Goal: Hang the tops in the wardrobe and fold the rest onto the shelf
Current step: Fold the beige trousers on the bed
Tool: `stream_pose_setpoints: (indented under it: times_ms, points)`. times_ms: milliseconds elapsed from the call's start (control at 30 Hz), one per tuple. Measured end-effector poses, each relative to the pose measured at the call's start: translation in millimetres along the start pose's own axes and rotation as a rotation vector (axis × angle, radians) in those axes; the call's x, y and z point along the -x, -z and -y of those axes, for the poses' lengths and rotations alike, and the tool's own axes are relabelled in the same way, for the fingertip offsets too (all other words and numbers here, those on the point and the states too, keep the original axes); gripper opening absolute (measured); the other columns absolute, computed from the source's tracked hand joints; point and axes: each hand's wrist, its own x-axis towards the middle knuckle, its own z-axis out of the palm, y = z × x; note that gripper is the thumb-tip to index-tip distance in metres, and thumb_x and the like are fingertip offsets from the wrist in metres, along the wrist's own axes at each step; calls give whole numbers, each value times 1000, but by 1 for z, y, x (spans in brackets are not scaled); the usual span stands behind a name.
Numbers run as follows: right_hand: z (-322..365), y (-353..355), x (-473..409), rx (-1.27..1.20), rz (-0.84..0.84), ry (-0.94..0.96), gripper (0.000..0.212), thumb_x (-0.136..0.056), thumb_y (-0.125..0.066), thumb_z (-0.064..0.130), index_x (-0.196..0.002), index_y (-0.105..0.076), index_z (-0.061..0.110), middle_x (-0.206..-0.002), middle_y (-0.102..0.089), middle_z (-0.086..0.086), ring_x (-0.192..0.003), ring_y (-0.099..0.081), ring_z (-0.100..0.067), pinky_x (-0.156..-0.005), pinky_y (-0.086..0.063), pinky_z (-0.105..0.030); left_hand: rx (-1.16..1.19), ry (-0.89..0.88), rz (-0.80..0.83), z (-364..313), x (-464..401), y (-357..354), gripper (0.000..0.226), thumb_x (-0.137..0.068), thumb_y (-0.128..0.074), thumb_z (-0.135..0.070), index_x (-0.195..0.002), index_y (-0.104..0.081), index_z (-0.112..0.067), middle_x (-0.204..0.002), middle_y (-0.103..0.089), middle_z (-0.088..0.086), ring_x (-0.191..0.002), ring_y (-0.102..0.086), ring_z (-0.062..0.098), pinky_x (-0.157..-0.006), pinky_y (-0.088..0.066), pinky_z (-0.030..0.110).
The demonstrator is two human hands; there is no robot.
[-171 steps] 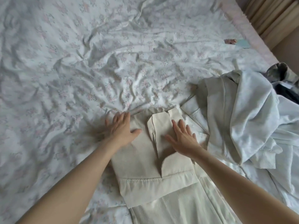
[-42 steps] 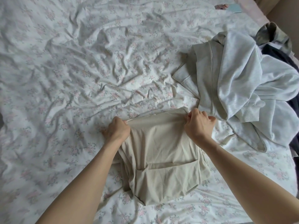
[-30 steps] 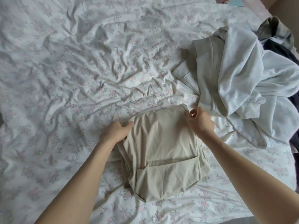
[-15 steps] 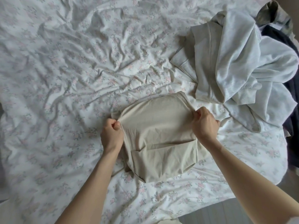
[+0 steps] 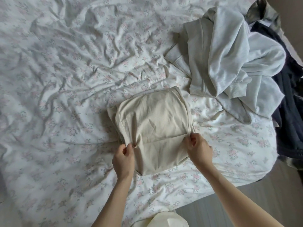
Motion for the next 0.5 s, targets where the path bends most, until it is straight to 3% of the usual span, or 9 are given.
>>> stream_pose_setpoints:
  times_ms: [100, 200, 300, 367, 433, 500]
  points:
    - [-3, -1, 0, 70, -40, -15, 17, -95, -34, 16, -94, -50, 13, -78, -62, -4, -77, -52, -25, -78, -26, -36, 90, 51, -44, -1, -5, 3, 34, -97, -46, -18, -65, -46, -8, -60, -47, 2, -62, -43, 19, -57, -32, 32]
    - [-7, 2, -2, 190, -102, 10, 27, -83, -39, -2, -104, -50, 12, -84, -61, -8, -85, -50, -25, -79, -23, -36, 87, 45, -33, 5, -10, 10, 29, -99, -42, -17, -74, -50, -4, -66, -47, 5, -68, -43, 25, -63, -33, 34]
    - [-10, 1, -1, 177, -72, -18, 23, -88, -37, 4, -104, -51, 13, -91, -59, -7, -96, -49, -24, -84, -24, -38, -35, 23, 36, 12, -11, 14, 27, -98, -44, -18, -74, -46, -8, -70, -50, 7, -75, -50, 28, -63, -34, 34]
    - [-6, 3, -2, 112, -131, -1, 18, -93, -42, 16, -107, -53, 12, -104, -57, -6, -102, -48, -24, -90, -27, -41, -132, 16, 6, 7, -14, 17, 13, -95, -49, -20, -100, -53, -8, -100, -57, 12, -101, -53, 33, -79, -43, 39]
    - [4, 7, -5, 103, -231, 155, 27, -91, -51, 15, -117, -54, 10, -118, -55, -11, -111, -49, -29, -97, -29, -46, -293, -135, -118, -2, -19, 19, 39, -92, -54, -21, -129, -46, -10, -132, -46, 14, -124, -40, 33, -97, -37, 49]
    - [20, 8, -11, 140, -267, 378, 40, -87, -55, 9, -128, -52, 8, -130, -52, -14, -121, -48, -32, -103, -30, -54, -448, -489, -194, -19, -19, 16, 52, -89, -58, -19, -138, -42, -9, -144, -39, 16, -132, -34, 37, -104, -31, 53]
